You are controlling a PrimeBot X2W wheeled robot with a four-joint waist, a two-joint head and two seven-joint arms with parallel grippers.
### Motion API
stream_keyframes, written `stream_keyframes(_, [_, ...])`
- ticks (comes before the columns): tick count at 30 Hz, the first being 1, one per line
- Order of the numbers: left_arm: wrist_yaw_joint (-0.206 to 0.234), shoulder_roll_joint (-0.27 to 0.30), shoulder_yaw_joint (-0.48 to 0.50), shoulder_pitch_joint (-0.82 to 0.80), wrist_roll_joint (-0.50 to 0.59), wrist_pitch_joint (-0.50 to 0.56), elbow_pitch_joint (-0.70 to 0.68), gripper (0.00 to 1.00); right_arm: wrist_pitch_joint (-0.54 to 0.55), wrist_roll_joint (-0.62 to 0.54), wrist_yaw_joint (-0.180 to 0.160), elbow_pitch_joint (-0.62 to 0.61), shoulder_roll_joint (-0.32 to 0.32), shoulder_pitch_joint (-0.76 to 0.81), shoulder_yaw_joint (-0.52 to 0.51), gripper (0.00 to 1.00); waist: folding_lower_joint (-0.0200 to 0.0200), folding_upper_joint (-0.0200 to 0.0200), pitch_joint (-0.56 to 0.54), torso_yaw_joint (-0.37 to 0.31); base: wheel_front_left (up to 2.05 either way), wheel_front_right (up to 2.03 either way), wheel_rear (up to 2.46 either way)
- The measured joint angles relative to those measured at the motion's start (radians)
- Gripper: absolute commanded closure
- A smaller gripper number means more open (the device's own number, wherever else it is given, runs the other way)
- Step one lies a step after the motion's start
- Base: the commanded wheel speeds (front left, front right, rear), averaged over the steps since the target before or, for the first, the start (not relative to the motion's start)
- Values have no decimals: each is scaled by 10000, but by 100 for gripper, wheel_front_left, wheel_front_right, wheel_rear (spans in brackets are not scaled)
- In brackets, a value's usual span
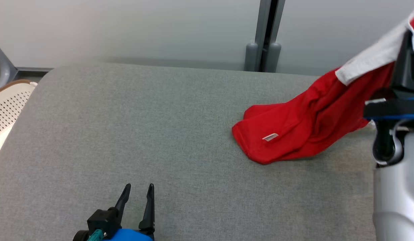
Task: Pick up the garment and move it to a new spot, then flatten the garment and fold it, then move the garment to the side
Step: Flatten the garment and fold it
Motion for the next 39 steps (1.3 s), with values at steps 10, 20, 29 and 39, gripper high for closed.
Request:
stream_keyframes(10, [0, -6, -320, 156, -159, 0, 102, 0, 2, 1423, 0, 180, 2, -1756, 2794, 100, 0, 0, -388, 450, 0, 0, 0])
stream_keyframes(20, [10, -2, -339, 421, -203, 0, 163, 0, 0, 1639, 0, 497, 19, -3116, 2215, 100, 0, 0, -315, 948, 0, 0, 0])
stream_keyframes(29, [105, -4, -219, 433, -313, 0, -50, 0, 2, -786, 0, 1850, 6, 545, -1120, 100, 0, 0, -32, 340, 0, 0, 0])
stream_keyframes(39, [61, -4, -453, -86, -194, 0, -127, 0, 17, -2456, 0, 2851, 4, 2563, -2211, 0, 1, -1, 172, -493, 0, 0, 0])
